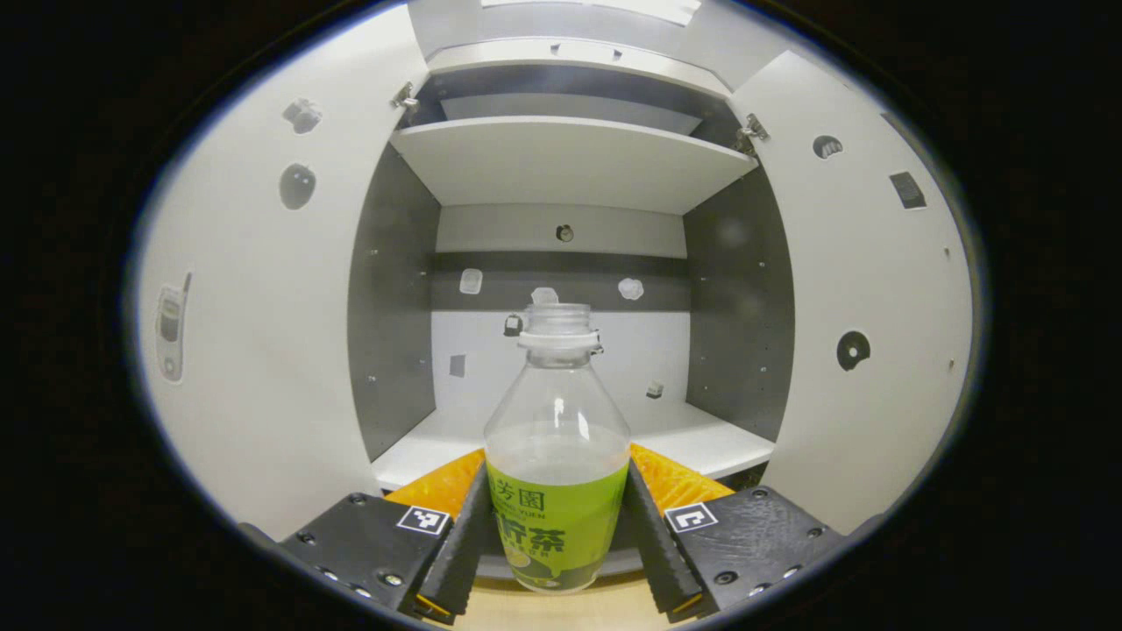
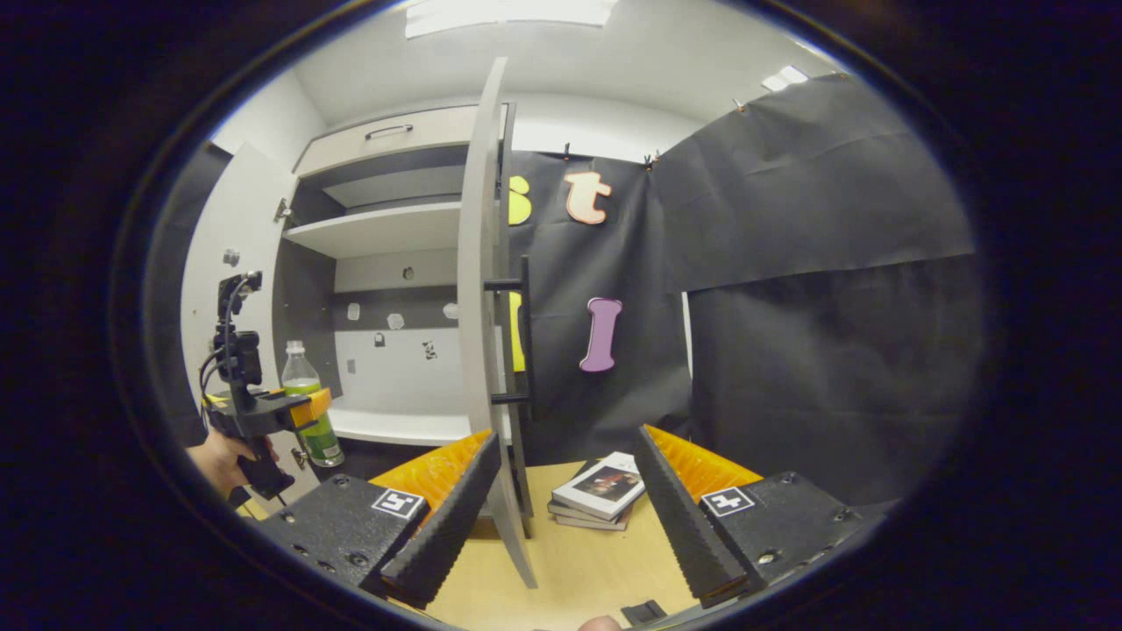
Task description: Grasp the bottle in the cabinet with the left hand and place it on the coaster, then close the right door with the right hand and the left door with the left hand.
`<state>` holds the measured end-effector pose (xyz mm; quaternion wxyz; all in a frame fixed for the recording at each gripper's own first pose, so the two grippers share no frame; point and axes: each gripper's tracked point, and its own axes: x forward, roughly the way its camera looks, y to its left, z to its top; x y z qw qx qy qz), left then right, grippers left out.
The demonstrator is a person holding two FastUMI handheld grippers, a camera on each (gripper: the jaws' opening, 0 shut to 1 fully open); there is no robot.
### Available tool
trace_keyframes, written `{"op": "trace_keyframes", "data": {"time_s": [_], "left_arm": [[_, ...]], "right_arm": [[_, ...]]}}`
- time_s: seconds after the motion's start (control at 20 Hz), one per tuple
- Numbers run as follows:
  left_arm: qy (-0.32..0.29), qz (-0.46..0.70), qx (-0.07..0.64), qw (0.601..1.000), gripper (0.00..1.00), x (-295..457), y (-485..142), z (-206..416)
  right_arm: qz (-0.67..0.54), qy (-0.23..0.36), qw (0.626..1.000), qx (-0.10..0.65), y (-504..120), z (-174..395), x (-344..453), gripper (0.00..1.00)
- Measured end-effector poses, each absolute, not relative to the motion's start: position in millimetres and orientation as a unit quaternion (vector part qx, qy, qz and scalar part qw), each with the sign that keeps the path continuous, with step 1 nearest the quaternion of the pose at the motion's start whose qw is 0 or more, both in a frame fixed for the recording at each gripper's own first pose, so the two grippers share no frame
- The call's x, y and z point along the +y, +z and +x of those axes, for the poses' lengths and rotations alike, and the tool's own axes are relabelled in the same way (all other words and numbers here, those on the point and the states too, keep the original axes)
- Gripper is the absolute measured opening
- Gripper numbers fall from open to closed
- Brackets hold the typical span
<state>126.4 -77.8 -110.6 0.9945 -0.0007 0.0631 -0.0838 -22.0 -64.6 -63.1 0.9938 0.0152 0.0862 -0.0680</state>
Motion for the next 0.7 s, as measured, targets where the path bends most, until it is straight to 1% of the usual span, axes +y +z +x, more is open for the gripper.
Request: {"op": "trace_keyframes", "data": {"time_s": [0.2,0.25,0.3,0.35,0.4,0.45,0.5,0.6,0.65,0.7], "left_arm": [[-0.088,0.008,0.067,0.994,0.78,-75,-129,98],[-0.093,0.006,0.070,0.993,0.74,-77,-135,91],[-0.097,0.005,0.075,0.992,0.78,-79,-141,85],[-0.099,0.004,0.077,0.992,0.74,-80,-146,78],[-0.101,0.006,0.077,0.992,0.78,-82,-151,71],[-0.100,0.010,0.074,0.992,0.78,-82,-154,65],[-0.099,0.015,0.071,0.992,0.74,-81,-158,59],[-0.104,0.011,0.071,0.992,0.75,-85,-167,48],[-0.106,0.006,0.074,0.992,0.78,-86,-172,43],[-0.103,0.003,0.077,0.992,0.75,-85,-177,39]], "right_arm": [[0.014,-0.046,0.995,0.089,-67,-19,-49,0.99],[0.014,-0.042,0.995,0.088,-68,-19,-47,0.99],[0.013,-0.038,0.995,0.087,-68,-18,-43,1.00],[0.011,-0.035,0.995,0.087,-69,-18,-41,1.00],[0.009,-0.032,0.996,0.088,-69,-18,-39,1.00],[0.005,-0.031,0.995,0.091,-71,-19,-37,0.99],[0.003,-0.029,0.995,0.093,-74,-19,-35,1.00],[-0.004,-0.030,0.995,0.096,-76,-20,-34,1.00],[-0.007,-0.031,0.995,0.098,-77,-20,-34,1.00],[-0.009,-0.032,0.994,0.101,-78,-21,-32,1.00]]}}
